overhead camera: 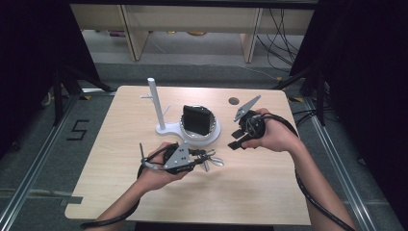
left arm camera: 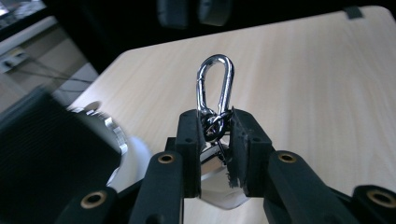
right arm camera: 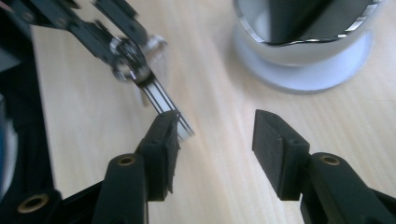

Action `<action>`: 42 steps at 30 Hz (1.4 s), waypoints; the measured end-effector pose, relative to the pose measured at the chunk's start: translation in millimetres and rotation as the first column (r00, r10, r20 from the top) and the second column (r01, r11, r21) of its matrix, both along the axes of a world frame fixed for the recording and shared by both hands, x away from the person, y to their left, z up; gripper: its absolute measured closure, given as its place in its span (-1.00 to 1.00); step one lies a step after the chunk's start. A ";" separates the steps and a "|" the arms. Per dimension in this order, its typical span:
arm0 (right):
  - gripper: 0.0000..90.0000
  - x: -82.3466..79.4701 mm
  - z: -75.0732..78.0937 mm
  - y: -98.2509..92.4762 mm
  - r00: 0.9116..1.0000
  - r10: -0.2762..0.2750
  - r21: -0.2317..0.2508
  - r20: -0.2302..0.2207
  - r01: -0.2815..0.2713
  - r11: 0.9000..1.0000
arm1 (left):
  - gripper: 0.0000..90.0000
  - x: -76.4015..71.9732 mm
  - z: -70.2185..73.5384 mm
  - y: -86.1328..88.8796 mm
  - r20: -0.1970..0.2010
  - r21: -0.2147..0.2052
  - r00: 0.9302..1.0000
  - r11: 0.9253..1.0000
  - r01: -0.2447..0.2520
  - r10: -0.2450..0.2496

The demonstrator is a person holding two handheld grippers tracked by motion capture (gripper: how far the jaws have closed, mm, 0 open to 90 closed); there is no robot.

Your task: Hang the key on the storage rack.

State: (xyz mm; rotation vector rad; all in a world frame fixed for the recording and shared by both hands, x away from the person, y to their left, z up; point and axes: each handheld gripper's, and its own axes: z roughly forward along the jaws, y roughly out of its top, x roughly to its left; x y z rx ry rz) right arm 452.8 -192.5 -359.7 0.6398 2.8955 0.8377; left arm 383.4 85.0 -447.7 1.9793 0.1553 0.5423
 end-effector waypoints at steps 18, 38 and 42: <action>0.25 -27.5 -74.0 -68.1 0.893 -0.447 0.336 0.047 0.407 0.849 | 0.64 2.6 6.0 90.4 0.005 -0.199 0.883 0.866 -0.459 0.470; 0.23 -48.8 -111.7 -77.5 0.838 -0.545 0.415 -0.038 0.509 0.754 | 0.65 33.8 28.2 134.8 -0.067 -0.320 0.687 0.636 -0.702 0.724; 0.23 -48.1 -113.9 -77.9 0.837 -0.544 0.409 -0.057 0.516 0.752 | 0.65 41.0 32.3 136.0 -0.075 -0.310 0.699 0.650 -0.694 0.711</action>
